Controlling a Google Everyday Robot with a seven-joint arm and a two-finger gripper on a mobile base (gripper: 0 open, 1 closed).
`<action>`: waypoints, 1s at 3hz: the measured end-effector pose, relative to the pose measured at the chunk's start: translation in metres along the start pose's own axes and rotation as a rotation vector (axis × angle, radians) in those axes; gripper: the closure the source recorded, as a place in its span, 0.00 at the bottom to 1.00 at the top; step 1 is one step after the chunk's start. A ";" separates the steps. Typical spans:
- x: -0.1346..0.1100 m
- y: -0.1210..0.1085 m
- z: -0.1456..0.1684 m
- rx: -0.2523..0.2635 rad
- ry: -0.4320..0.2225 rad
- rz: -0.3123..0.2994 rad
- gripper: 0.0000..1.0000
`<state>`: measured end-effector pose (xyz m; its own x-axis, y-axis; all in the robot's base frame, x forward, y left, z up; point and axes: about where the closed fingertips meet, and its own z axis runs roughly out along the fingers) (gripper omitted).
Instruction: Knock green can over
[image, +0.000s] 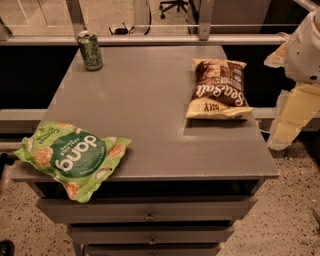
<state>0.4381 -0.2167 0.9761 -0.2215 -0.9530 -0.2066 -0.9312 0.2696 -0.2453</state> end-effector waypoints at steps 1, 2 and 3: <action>0.000 0.000 0.000 0.000 0.000 0.000 0.00; -0.017 -0.013 0.012 0.006 -0.068 -0.025 0.00; -0.067 -0.052 0.042 0.017 -0.217 -0.050 0.00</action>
Offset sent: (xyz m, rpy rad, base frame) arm 0.0723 0.0526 -0.0205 0.2101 -0.0836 0.1489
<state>0.5138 -0.1616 0.9631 -0.1060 -0.9135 -0.3928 -0.9339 0.2271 -0.2761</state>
